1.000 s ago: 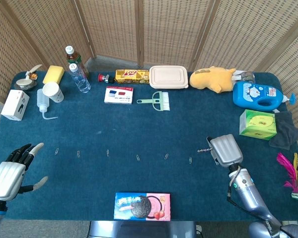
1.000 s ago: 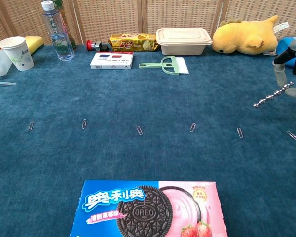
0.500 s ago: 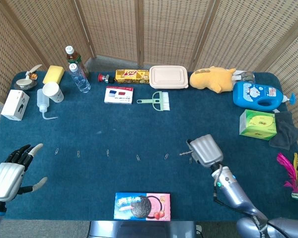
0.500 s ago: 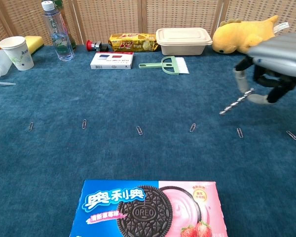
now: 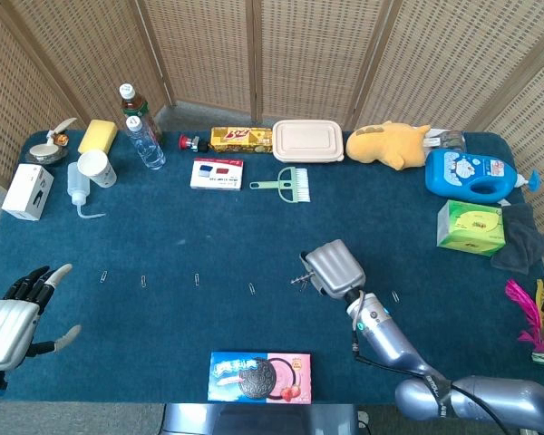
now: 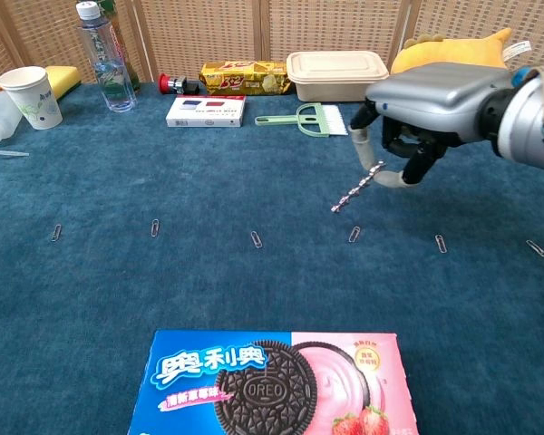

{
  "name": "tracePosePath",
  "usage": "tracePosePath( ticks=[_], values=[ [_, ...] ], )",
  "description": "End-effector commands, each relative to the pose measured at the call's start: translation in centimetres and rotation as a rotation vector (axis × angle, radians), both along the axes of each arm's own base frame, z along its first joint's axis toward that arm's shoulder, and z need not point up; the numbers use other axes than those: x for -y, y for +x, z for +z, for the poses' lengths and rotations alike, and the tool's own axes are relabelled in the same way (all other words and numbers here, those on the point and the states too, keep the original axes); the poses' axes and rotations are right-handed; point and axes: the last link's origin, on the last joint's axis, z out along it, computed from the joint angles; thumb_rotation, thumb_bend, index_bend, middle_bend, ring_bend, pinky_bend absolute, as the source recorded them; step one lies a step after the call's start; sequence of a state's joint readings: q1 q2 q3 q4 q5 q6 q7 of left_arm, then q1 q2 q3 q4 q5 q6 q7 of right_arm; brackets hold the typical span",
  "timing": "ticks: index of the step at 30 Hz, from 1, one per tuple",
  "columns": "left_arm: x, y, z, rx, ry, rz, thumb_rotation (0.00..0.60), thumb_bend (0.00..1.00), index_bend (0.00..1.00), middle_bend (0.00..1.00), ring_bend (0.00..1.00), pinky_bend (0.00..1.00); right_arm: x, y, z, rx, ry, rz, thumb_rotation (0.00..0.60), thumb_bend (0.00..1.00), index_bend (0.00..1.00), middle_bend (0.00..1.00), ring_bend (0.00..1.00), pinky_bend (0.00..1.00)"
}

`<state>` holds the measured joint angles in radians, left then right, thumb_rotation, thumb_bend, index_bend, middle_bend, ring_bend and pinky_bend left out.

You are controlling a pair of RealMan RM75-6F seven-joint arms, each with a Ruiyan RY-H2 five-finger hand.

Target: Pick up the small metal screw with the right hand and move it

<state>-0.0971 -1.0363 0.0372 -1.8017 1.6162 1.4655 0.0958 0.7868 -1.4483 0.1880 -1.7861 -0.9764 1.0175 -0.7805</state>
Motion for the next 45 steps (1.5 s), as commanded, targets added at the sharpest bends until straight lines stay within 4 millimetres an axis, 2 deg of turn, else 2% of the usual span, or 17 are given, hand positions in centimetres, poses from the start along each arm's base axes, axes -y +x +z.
tracePosePath(
  ticks=[1, 12, 26, 39, 45],
  values=[
    [0.0, 0.0, -0.1, 0.009, -0.001, -0.002, 0.459, 0.39, 0.06, 0.17, 0.1, 0.16, 0.2, 1.1, -0.9, 0.004, 0.014, 0.007, 0.6, 0.4, 0.77, 0.95, 0.97, 0.86],
    [0.4, -0.5, 0.0, 0.013, 0.004, 0.01, 0.459, 0.39, 0.06, 0.17, 0.1, 0.16, 0.0, 3.8, -3.8, 0.007, 0.054, 0.027, 0.6, 0.4, 0.76, 0.95, 0.97, 0.85],
    [0.9, -1.3, 0.2, 0.017, 0.011, 0.032, 0.459, 0.39, 0.06, 0.18, 0.1, 0.16, 0.2, 5.2, -6.2, -0.012, 0.077, 0.038, 0.6, 0.4, 0.76, 0.95, 0.97, 0.85],
    [0.9, -1.4, 0.2, 0.018, 0.011, 0.031, 0.459, 0.39, 0.06, 0.17, 0.1, 0.16, 0.4, 6.0, -6.4, -0.01, 0.075, 0.043, 0.6, 0.4, 0.76, 0.95, 0.96, 0.85],
    [1.0, -1.6, 0.2, 0.013, 0.008, 0.036, 0.459, 0.39, 0.06, 0.17, 0.1, 0.16, 1.4, 5.3, -4.3, 0.0, 0.019, 0.015, 0.6, 0.4, 0.76, 0.95, 0.96, 0.85]
  ],
)
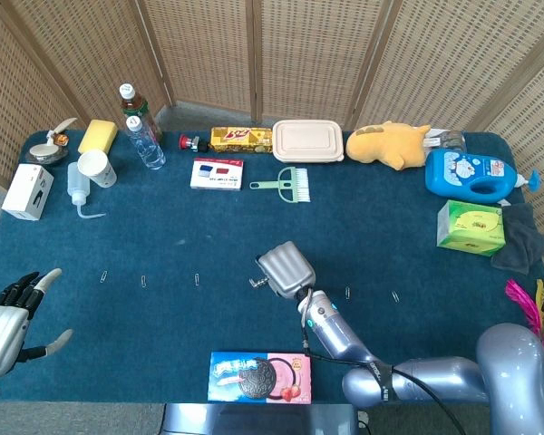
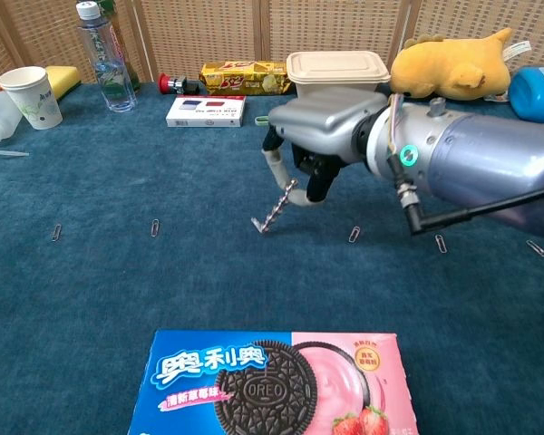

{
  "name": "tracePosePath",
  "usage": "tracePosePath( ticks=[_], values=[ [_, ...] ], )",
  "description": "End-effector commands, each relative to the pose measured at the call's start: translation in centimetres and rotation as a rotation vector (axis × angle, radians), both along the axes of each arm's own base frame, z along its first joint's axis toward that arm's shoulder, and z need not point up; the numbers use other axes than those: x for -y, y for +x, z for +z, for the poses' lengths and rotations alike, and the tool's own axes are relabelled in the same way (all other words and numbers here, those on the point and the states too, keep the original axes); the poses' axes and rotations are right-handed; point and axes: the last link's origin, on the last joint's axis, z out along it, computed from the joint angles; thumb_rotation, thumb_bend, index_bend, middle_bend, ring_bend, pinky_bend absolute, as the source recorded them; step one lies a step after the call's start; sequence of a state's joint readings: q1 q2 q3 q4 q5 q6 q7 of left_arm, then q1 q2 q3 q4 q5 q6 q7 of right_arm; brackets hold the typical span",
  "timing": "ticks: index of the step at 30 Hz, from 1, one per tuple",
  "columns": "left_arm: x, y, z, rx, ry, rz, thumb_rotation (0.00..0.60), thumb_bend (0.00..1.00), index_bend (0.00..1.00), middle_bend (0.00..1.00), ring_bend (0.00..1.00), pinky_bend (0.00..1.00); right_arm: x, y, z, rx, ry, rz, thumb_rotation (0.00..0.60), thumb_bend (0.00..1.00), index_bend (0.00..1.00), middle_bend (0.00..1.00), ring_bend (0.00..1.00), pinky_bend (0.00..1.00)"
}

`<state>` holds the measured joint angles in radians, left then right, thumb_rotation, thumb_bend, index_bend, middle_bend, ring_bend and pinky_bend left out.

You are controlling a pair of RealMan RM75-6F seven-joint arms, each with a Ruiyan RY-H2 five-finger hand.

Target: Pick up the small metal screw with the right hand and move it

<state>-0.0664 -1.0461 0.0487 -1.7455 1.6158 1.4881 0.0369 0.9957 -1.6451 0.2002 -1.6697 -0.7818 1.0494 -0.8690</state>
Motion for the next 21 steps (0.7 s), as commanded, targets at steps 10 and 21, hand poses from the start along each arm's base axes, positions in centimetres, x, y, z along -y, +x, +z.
tracePosePath(
  ticks=[10, 21],
  values=[
    [-0.2, 0.5, -0.6, 0.016, -0.011, -0.009, 0.461, 0.39, 0.06, 0.17, 0.1, 0.16, 3.0, -5.7, 6.2, -0.027, -0.175, -0.134, 0.6, 0.4, 0.76, 0.95, 0.96, 0.85],
    [0.2, 0.9, -0.9, 0.016, -0.021, -0.026, 0.459, 0.39, 0.06, 0.17, 0.1, 0.16, 5.5, -10.6, 7.5, -0.071, -0.254, -0.233, 0.6, 0.4, 0.74, 0.95, 0.95, 0.84]
  ],
)
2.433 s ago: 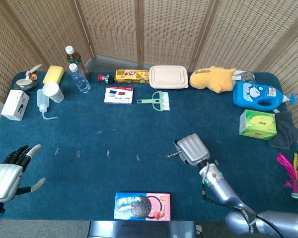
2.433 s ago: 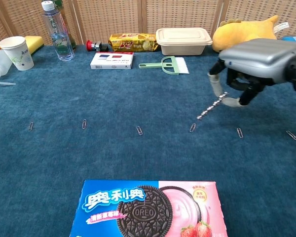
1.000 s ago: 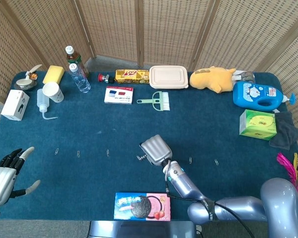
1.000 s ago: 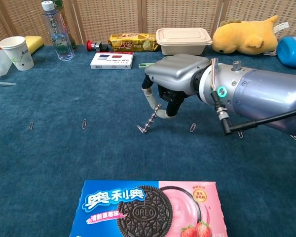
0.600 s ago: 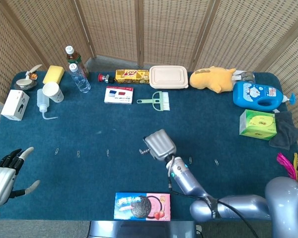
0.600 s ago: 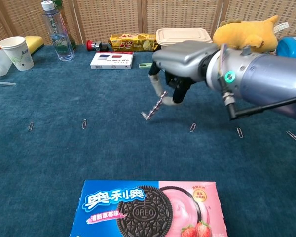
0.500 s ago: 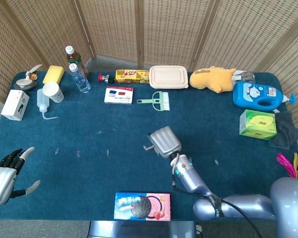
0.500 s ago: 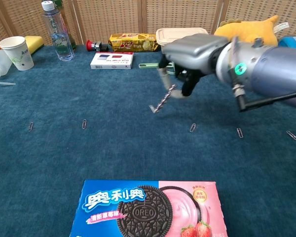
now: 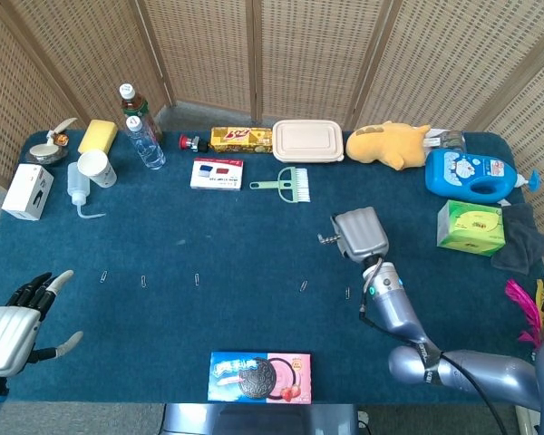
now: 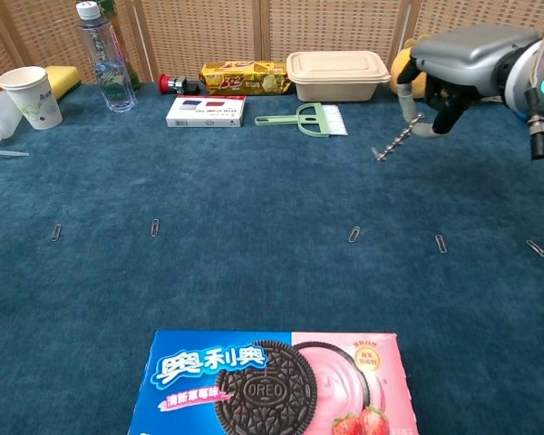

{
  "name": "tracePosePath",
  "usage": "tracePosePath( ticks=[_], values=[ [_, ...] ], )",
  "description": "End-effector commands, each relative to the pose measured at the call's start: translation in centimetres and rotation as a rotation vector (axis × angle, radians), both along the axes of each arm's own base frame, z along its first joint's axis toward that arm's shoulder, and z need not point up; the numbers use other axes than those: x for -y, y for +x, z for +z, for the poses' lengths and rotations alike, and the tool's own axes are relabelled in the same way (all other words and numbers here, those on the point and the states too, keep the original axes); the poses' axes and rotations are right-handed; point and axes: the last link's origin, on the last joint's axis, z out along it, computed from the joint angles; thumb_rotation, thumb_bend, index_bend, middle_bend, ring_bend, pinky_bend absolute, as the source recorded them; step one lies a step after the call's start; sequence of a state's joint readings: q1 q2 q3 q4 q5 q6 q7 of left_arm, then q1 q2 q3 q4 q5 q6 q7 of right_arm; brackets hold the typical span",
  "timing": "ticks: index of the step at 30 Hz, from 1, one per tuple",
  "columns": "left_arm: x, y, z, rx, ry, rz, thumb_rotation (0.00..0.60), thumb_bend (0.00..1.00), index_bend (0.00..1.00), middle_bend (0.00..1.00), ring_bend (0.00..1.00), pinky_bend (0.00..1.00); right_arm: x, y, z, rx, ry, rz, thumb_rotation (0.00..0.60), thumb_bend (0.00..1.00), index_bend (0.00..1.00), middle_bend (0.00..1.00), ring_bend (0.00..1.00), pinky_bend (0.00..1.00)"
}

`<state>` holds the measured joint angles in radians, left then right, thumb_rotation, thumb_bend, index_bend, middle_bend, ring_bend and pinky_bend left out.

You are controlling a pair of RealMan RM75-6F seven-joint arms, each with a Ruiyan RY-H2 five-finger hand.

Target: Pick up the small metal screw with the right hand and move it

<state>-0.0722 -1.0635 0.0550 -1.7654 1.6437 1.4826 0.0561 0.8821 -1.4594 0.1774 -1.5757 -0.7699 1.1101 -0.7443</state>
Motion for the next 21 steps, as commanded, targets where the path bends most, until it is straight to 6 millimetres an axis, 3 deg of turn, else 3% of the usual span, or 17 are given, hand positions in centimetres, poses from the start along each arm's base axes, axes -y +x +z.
tracePosePath(
  ticks=[1, 9, 12, 15, 17, 21],
  values=[
    [0.2, -0.1, 0.1, -0.003, 0.0, 0.007, 0.459, 0.39, 0.06, 0.17, 0.1, 0.16, 0.8, -1.7, 0.1, -0.01, -0.014, -0.043, 0.6, 0.4, 0.73, 0.95, 0.95, 0.84],
    [0.5, -0.3, 0.3, -0.006, 0.008, 0.016, 0.46, 0.39, 0.06, 0.17, 0.1, 0.16, 2.0, -2.7, 0.0, -0.026, -0.027, -0.066, 0.6, 0.4, 0.72, 0.94, 0.94, 0.82],
    [0.5, -0.2, 0.3, -0.006, 0.008, 0.012, 0.459, 0.39, 0.06, 0.17, 0.1, 0.16, 2.2, -3.0, 0.0, -0.03, -0.025, -0.078, 0.6, 0.41, 0.64, 0.88, 0.89, 0.77],
    [0.4, -0.1, 0.3, -0.007, 0.008, 0.009, 0.46, 0.39, 0.06, 0.17, 0.1, 0.16, 2.3, -3.0, 0.4, -0.017, -0.036, -0.078, 0.6, 0.41, 0.4, 0.66, 0.74, 0.65],
    [0.4, 0.0, 0.3, -0.006, 0.009, 0.011, 0.46, 0.39, 0.06, 0.17, 0.1, 0.16, 2.3, -3.0, 0.8, 0.003, -0.051, -0.066, 0.6, 0.41, 0.22, 0.48, 0.56, 0.52],
    [0.3, 0.1, 0.3, 0.001, 0.009, 0.012, 0.462, 0.39, 0.06, 0.17, 0.1, 0.16, 2.3, -2.9, 1.6, 0.04, -0.078, -0.054, 0.6, 0.41, 0.08, 0.3, 0.36, 0.41]
  ],
)
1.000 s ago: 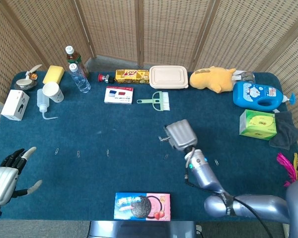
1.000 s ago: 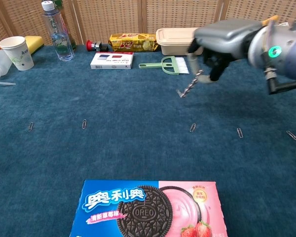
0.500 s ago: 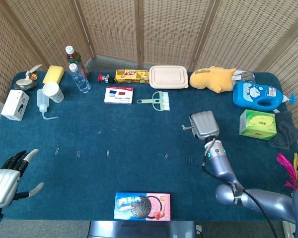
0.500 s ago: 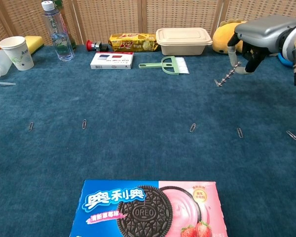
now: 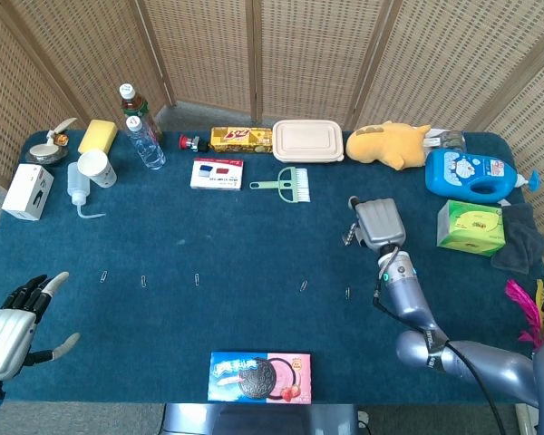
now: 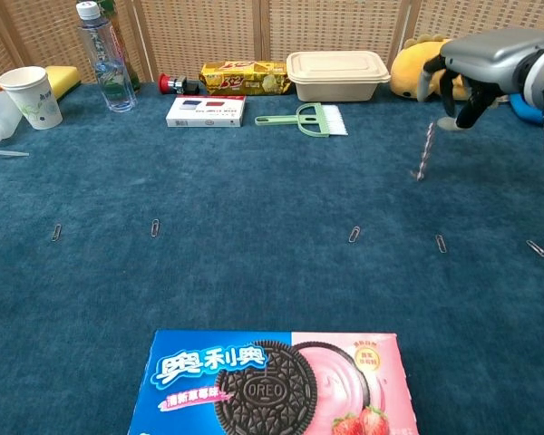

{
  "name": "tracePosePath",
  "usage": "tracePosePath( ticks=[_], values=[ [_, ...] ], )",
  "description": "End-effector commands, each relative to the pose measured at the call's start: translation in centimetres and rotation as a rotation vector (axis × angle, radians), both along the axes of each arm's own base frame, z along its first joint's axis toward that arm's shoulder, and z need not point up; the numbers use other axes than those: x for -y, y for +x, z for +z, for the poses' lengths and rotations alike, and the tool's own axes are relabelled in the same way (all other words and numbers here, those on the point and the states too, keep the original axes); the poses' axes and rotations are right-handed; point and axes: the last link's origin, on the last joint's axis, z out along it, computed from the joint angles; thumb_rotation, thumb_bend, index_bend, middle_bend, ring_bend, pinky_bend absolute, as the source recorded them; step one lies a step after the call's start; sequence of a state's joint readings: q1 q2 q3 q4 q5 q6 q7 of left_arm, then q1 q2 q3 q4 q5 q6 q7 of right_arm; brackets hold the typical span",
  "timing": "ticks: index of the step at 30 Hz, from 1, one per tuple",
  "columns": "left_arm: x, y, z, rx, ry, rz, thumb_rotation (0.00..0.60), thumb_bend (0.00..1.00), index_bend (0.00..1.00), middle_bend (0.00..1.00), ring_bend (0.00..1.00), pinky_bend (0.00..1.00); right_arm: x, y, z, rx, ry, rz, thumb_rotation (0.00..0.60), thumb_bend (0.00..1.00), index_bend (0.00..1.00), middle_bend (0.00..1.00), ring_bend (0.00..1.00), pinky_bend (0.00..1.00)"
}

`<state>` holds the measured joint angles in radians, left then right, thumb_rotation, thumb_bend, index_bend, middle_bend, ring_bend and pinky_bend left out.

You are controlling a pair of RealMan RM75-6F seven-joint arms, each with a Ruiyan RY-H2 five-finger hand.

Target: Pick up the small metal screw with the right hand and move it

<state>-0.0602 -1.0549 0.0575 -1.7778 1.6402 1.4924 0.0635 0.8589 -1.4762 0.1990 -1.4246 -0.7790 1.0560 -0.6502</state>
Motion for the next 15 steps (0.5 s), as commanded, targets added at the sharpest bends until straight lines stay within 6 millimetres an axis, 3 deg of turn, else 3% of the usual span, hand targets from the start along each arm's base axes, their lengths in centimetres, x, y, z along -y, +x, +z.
tracePosePath(
  ticks=[1, 8, 15],
  values=[
    [0.0, 0.1, -0.1, 0.007, 0.0, -0.002, 0.462, 0.39, 0.06, 0.17, 0.1, 0.16, 0.0, -0.2, 0.9, 0.017, -0.029, 0.007, 0.6, 0.41, 0.08, 0.28, 0.33, 0.39],
    [0.0, 0.2, 0.0, 0.004, 0.002, 0.001, 0.459, 0.39, 0.06, 0.17, 0.1, 0.16, -0.9, -0.9, 2.7, 0.117, -0.074, -0.008, 0.6, 0.41, 0.05, 0.23, 0.25, 0.31],
    [0.6, 0.0, -0.5, 0.006, -0.014, 0.01, 0.462, 0.39, 0.06, 0.17, 0.1, 0.16, -4.1, -3.2, 4.6, 0.196, -0.15, -0.031, 0.6, 0.41, 0.07, 0.23, 0.19, 0.23]
  ],
)
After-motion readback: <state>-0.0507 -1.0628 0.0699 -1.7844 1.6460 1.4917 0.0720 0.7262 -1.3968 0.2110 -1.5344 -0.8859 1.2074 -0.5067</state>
